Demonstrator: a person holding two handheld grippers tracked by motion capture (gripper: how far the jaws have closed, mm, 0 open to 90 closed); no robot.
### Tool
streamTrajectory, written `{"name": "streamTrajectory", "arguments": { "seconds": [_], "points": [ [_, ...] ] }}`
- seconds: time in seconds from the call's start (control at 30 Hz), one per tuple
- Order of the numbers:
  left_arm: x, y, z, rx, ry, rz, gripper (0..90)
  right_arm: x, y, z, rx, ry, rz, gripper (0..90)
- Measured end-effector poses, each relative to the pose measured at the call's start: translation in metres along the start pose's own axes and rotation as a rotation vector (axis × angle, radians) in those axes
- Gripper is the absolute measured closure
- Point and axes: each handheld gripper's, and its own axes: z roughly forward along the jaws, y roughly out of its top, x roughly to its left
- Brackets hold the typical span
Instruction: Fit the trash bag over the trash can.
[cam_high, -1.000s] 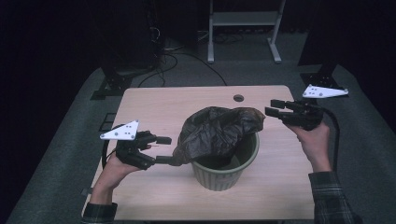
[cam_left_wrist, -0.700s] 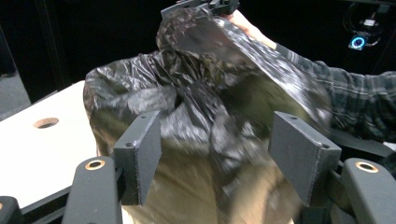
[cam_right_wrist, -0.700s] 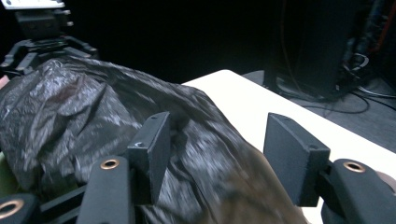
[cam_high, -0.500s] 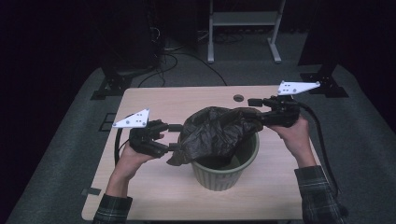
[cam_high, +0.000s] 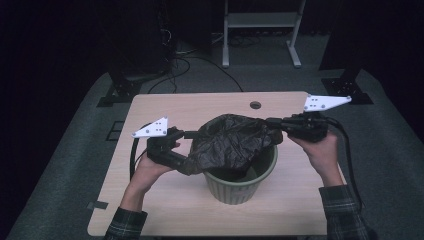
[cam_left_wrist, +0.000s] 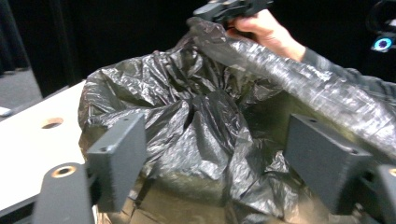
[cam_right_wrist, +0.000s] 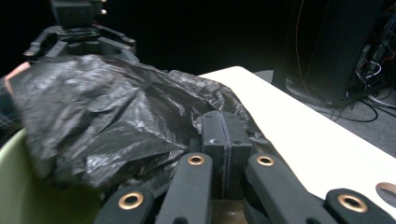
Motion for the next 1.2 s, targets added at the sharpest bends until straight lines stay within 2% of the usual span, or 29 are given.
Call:
{"name": "streamTrajectory", "arguments": {
  "seconds": [0.1,0.27,0.5,0.67,0.8,0.97,1.07,1.2],
  "points": [
    [-0.002,0.001,0.003,0.010,0.013,0.012,15.3,0.006,-0.005,-0.012,-0.021,0.015,0.004,89.8],
    [-0.006,0.001,0.006,0.024,0.029,0.038,15.1,0.022,-0.016,-0.031,-0.038,0.027,-0.004,89.9],
    [-0.009,0.001,0.007,0.037,0.033,0.059,15.0,0.046,-0.038,-0.048,-0.030,0.069,-0.007,89.8],
    [-0.012,0.001,0.005,0.049,0.044,0.080,15.0,0.058,-0.054,-0.056,-0.023,0.098,0.010,89.8],
    [-0.015,-0.001,0.004,0.051,0.056,0.097,15.0,0.066,-0.066,-0.062,-0.008,0.121,0.017,89.8],
    [-0.015,-0.001,0.003,0.049,0.061,0.097,15.2,0.072,-0.084,-0.065,0.028,0.133,0.029,89.8],
    [-0.015,-0.001,0.003,0.050,0.062,0.099,15.2,0.075,-0.092,-0.063,0.051,0.154,0.043,89.8],
    [-0.015,-0.001,0.003,0.049,0.062,0.098,15.2,0.075,-0.105,-0.054,0.110,0.169,0.060,89.8]
  ]
}}
